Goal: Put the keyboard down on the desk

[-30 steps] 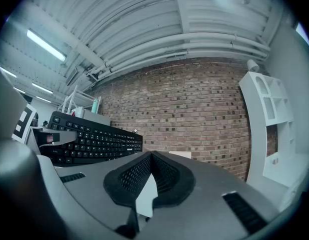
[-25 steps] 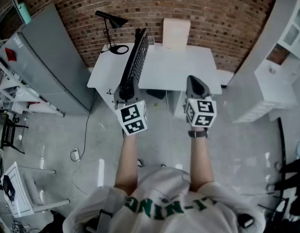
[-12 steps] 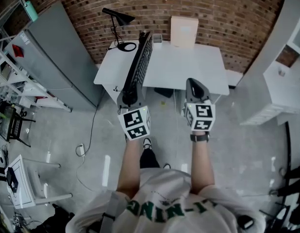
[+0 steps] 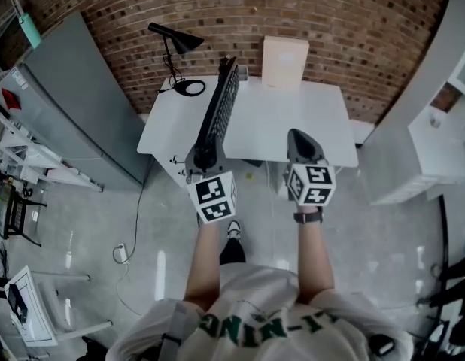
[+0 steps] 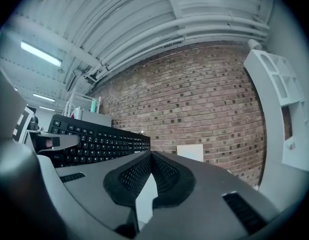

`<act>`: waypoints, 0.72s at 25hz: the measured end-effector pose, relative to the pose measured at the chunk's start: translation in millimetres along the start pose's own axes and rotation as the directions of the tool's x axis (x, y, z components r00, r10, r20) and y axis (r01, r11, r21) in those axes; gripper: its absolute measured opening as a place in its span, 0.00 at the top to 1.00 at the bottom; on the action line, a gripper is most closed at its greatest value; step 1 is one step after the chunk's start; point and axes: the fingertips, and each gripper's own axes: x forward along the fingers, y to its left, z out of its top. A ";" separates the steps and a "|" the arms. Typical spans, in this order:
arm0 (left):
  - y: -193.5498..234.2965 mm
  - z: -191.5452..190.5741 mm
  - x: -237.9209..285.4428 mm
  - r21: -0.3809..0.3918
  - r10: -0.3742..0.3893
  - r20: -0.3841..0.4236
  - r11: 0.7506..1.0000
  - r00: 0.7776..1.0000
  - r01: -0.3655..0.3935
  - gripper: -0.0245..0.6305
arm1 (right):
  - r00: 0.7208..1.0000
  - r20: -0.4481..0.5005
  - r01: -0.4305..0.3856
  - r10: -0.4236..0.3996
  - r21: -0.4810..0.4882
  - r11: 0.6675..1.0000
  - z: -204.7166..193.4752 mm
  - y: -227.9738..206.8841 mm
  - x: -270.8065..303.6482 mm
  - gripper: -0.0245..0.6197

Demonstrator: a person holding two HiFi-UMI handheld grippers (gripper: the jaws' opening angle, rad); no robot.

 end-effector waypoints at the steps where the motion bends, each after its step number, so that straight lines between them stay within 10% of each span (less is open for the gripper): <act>1: 2.1 1.8 15.9 -0.003 -0.010 0.001 1.000 1.000 0.010 0.86 | 1.000 0.002 -0.004 0.004 0.009 1.000 3.5 -2.3 15.4 0.96; 18: 43.6 37.5 228.9 -0.020 -0.166 0.052 0.986 0.985 0.167 0.86 | 0.997 0.030 0.069 -0.071 0.062 0.996 36.6 -25.3 220.4 0.96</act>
